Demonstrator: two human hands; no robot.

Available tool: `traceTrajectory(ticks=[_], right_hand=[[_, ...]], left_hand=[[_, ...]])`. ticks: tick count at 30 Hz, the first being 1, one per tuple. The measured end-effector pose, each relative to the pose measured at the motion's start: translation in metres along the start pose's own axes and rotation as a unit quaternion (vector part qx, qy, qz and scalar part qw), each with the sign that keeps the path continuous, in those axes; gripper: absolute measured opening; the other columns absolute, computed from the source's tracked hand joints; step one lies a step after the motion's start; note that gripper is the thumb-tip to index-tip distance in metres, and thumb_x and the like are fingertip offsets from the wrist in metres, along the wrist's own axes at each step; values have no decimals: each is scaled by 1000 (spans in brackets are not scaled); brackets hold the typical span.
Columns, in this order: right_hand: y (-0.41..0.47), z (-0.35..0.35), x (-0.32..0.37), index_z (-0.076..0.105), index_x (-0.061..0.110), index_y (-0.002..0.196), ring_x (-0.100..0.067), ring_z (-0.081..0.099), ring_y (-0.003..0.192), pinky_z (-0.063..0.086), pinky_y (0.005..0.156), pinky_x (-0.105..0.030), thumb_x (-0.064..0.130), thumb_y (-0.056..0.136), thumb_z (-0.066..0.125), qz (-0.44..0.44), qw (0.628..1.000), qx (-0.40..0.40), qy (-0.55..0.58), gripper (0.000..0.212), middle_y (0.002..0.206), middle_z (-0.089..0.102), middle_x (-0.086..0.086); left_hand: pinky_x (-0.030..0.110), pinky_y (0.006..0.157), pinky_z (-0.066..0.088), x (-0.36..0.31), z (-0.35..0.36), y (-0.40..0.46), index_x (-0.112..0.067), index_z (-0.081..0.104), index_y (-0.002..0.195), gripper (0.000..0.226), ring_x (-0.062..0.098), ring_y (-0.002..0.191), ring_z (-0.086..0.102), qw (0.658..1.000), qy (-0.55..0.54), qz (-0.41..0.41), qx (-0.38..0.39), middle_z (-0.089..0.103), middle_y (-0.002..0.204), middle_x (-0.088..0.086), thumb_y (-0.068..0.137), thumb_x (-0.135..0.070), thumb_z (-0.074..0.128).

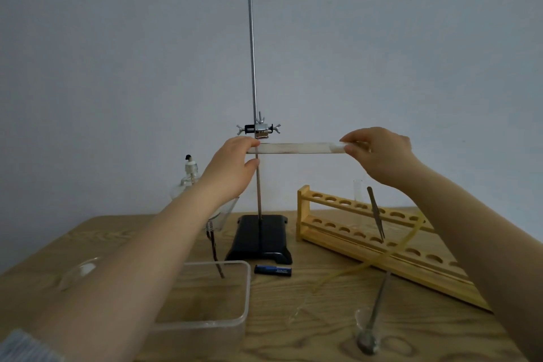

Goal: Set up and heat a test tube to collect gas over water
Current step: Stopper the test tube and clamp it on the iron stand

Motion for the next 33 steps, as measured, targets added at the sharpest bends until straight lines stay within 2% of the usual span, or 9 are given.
traceTrajectory(ticks=[7,12,15,19,22,24,29,31,33], right_hand=[[-1,-2,-4,62,30,118,-13,50,79,23,84,-30,33,101,40,15,1000,-8,0,28,86,65,3],[0,-6,-12,62,29,115,-15,50,76,23,84,-32,31,101,39,35,999,-15,7,27,75,59,5],[-2,-6,-21,62,29,115,-16,50,78,25,85,-33,30,101,39,49,999,-15,14,27,71,54,9],[-3,-9,-31,62,29,115,-16,51,78,28,88,-34,30,101,40,73,997,-15,36,26,73,55,7],[-1,-10,-33,62,29,115,-17,51,79,29,89,-34,30,100,41,80,996,-16,42,26,74,55,7],[1,-10,-32,62,29,114,-18,51,80,30,90,-35,30,100,41,81,996,-14,44,26,73,55,8],[7,-11,-33,63,29,114,-17,50,78,34,94,-38,30,100,42,83,995,-14,52,25,73,54,9],[9,-10,-34,63,28,114,-16,49,76,35,93,-38,30,100,42,83,995,-14,53,25,72,54,9],[9,-9,-36,63,28,114,-16,48,75,35,93,-38,30,100,42,85,995,-16,57,25,72,54,9]], left_hand=[[25,109,23,-1,5,11,-16,41,140,43,16,133,35,1000,-9,1,-1,41,144,3,97,-13,46],[32,110,32,-2,6,16,-15,44,138,42,17,130,40,999,-47,-12,-15,44,140,4,96,-10,45],[24,102,32,-6,3,17,-9,45,136,40,18,128,46,995,-90,-29,-36,47,138,7,96,-5,42],[21,91,34,-11,3,20,-6,51,129,35,21,120,52,993,-100,-32,-45,54,131,12,96,-3,40],[23,84,35,-11,4,22,-6,52,127,33,18,100,52,994,-89,-36,-57,53,127,15,96,-4,40],[24,83,36,-8,2,23,-7,51,129,34,15,95,50,992,-86,-49,-73,50,128,14,96,-6,41],[25,97,34,4,8,29,-11,42,138,41,22,127,46,991,-104,-78,-38,45,140,10,97,-8,40],[27,98,33,6,12,31,-13,38,142,44,21,130,43,991,-107,-77,-15,44,140,9,98,-9,40],[24,92,34,6,12,33,-13,38,141,44,19,122,47,991,-110,-75,-10,49,131,8,97,-8,39]])
Point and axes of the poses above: each hand's wrist, its own y-axis towards the middle knuckle, its own z-axis out of the palm, x = y × z, the point moved 7 cm from there along y, towards the middle knuckle
